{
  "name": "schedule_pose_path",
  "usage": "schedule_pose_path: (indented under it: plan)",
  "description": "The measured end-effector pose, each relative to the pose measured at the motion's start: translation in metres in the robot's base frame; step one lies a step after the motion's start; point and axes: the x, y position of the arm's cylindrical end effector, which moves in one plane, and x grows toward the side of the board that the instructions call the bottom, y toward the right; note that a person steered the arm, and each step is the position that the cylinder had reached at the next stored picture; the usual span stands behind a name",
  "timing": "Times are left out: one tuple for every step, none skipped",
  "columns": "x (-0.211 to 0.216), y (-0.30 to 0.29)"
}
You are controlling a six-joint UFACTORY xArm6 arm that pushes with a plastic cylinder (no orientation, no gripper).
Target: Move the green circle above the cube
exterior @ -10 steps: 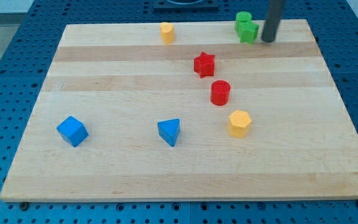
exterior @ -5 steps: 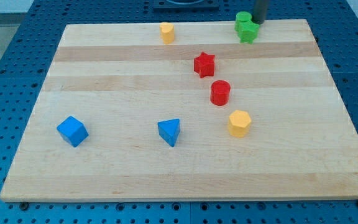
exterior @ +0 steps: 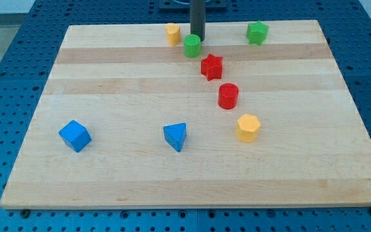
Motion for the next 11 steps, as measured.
schedule_pose_path:
  plan:
    - [0.015, -0.023]
    - [0.037, -0.035]
    - [0.053, -0.011]
    - [0.059, -0.017]
    - [0.072, -0.045]
    - [0.077, -0.099]
    - [0.098, -0.116]
    - [0.103, -0.155]
    - [0.13, -0.162]
    - [0.113, -0.159]
    - [0.108, -0.184]
